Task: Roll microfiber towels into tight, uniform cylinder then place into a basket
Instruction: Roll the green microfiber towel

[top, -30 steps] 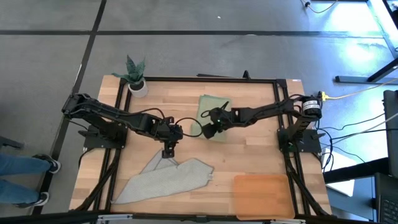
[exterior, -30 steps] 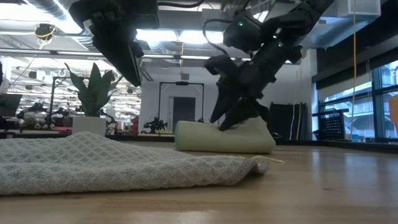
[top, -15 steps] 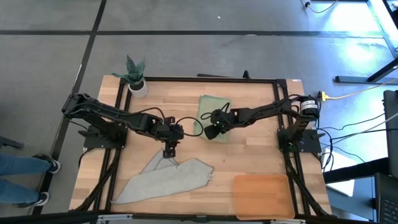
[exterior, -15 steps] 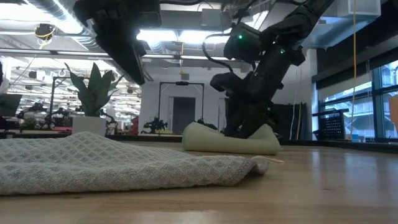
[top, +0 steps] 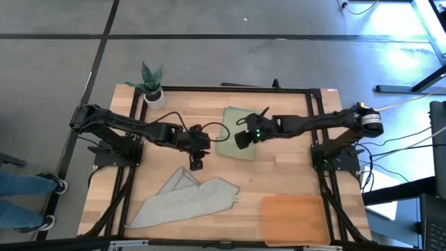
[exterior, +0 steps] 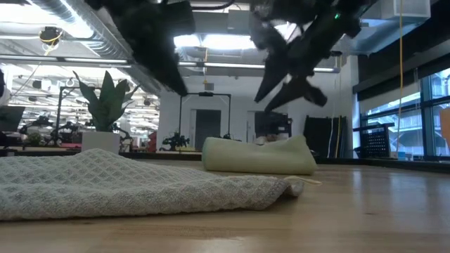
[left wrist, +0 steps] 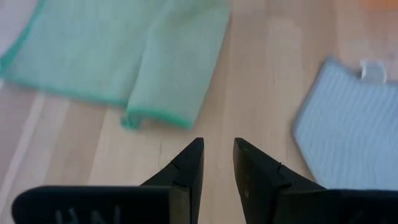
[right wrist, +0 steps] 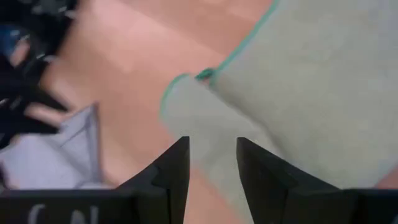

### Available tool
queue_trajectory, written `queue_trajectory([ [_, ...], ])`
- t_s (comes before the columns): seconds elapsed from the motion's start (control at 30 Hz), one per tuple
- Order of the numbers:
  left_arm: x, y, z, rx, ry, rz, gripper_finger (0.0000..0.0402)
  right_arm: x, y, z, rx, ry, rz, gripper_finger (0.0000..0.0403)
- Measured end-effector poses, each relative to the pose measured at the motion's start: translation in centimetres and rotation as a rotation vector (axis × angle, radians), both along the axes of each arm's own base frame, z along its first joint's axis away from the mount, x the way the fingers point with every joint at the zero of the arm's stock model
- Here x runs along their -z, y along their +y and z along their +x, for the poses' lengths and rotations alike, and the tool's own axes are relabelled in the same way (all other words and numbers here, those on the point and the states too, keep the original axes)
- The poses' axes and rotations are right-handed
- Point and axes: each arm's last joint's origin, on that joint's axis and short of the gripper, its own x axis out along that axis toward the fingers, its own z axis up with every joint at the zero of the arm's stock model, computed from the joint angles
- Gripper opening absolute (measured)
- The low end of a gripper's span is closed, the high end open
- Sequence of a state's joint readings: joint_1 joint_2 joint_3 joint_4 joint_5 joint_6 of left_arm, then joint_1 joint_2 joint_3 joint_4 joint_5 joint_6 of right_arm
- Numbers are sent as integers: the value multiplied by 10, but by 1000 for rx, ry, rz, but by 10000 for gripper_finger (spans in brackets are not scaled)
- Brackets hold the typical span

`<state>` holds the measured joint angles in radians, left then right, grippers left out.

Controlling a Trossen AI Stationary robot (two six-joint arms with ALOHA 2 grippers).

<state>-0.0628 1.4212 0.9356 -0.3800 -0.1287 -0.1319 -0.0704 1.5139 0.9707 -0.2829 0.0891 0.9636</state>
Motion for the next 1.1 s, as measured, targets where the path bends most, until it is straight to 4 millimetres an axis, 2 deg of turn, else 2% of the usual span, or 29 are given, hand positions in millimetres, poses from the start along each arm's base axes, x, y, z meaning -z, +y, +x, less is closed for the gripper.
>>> queue_trajectory([
  [0.13, 7, 6, 5, 68, -124, 58, 78, -12, 14, -10, -44, 0, 1, 133],
  [0.23, 18, 14, 12, 44, -165, 64, 78, -21, 21, -17, -62, -13, -3, 133],
  [0.43, 55, 31, 30, 35, -104, 71, 78, -36, 27, -25, -55, -63, -42, 133],
  [0.6, 75, 43, 36, 3, -63, 76, 78, -37, 31, -27, -66, -59, -40, 133],
  [0.97, 95, 56, 39, 31, -9, 63, 78, -35, 34, -27, -59, -48, -24, 133],
  [1.1, 89, 55, 37, 31, -18, 63, 78, -35, 35, -27, -103, -45, -14, 133],
])
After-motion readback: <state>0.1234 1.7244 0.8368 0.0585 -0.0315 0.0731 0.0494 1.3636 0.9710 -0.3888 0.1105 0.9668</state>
